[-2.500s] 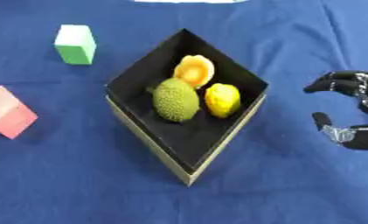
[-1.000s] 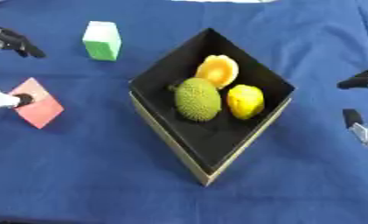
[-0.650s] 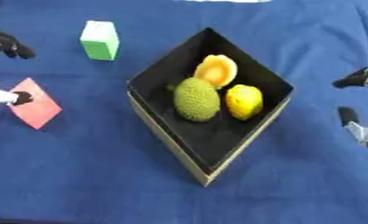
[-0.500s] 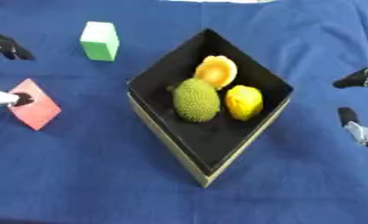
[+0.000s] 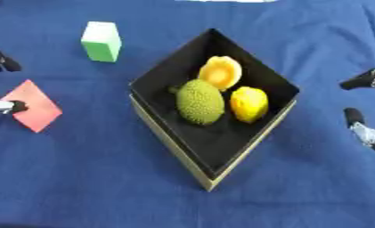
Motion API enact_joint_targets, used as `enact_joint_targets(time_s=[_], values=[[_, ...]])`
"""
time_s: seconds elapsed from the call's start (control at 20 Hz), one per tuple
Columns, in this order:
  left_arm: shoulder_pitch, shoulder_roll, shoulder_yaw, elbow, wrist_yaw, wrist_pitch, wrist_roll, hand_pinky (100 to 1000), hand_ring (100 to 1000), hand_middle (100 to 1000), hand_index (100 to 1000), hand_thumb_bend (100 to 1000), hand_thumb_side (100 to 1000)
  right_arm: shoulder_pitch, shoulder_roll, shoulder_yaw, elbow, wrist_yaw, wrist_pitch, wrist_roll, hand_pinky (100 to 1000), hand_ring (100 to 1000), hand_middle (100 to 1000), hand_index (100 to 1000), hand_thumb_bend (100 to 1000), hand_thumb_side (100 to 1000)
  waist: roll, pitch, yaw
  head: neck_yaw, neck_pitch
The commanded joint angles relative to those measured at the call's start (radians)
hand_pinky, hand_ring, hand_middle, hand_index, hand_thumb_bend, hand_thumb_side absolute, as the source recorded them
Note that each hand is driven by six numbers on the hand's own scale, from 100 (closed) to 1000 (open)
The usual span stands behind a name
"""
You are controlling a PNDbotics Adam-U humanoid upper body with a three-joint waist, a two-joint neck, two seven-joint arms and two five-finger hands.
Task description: Pick up objects on the table and place them in the box.
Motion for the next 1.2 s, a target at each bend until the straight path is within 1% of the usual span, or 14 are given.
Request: enact_joint_targets(time_s=[0.05,0.2,0.3,0.45,0.75,0.8,0.85,0.95,1.2], values=[[-0.011,0.017,0.015,0.006,-0.012,0.030,0.001,887,852,817,903,514,603,-0.007,-0.018,-0.016,-0.014,-0.004,0.004,-0.004,826,748,691,808,100,445,0.002,-0.016,-0.001,0.001,-0.010],[-0.016,0.008,0.012,0.021,-0.019,0.046,0.003,885,849,811,904,515,612,-0.007,-0.014,-0.017,-0.014,-0.001,0.006,-0.006,826,747,690,806,100,444,0.003,-0.015,-0.004,0.001,-0.011],[-0.019,0.001,0.008,0.033,-0.014,0.051,0.000,884,849,810,913,520,642,-0.007,-0.010,-0.018,-0.014,0.001,0.009,-0.009,826,746,689,805,100,443,0.003,-0.013,-0.006,0.002,-0.012],[-0.021,-0.004,0.001,0.041,-0.009,0.050,-0.009,884,848,808,913,540,681,-0.006,-0.006,-0.019,-0.014,0.003,0.014,-0.013,825,745,687,804,100,445,0.005,-0.011,-0.009,0.003,-0.012],[-0.032,-0.019,-0.013,0.063,-0.023,0.050,-0.038,883,848,811,912,567,707,-0.011,0.001,-0.017,-0.014,0.001,0.020,-0.015,826,743,685,803,100,449,0.009,-0.006,-0.014,0.005,-0.014],[-0.036,-0.024,-0.017,0.069,-0.029,0.047,-0.042,881,848,811,912,581,710,-0.012,0.002,-0.016,-0.014,0.001,0.019,-0.015,826,743,686,802,100,441,0.010,-0.005,-0.015,0.005,-0.015],[-0.040,-0.030,-0.022,0.076,-0.035,0.038,-0.047,881,848,811,911,556,733,-0.013,0.004,-0.016,-0.014,0.002,0.018,-0.015,826,743,686,802,100,449,0.010,-0.004,-0.016,0.006,-0.015],[-0.046,-0.040,-0.030,0.092,-0.050,0.015,-0.057,877,845,808,907,551,747,-0.013,0.006,-0.016,-0.014,0.004,0.016,-0.016,827,744,686,802,100,449,0.011,-0.001,-0.019,0.006,-0.016],[-0.055,-0.059,-0.041,0.127,-0.079,-0.037,-0.078,861,823,784,891,532,747,-0.013,0.015,-0.016,-0.014,0.008,0.017,-0.018,827,743,685,802,100,454,0.011,0.005,-0.021,0.007,-0.017]])
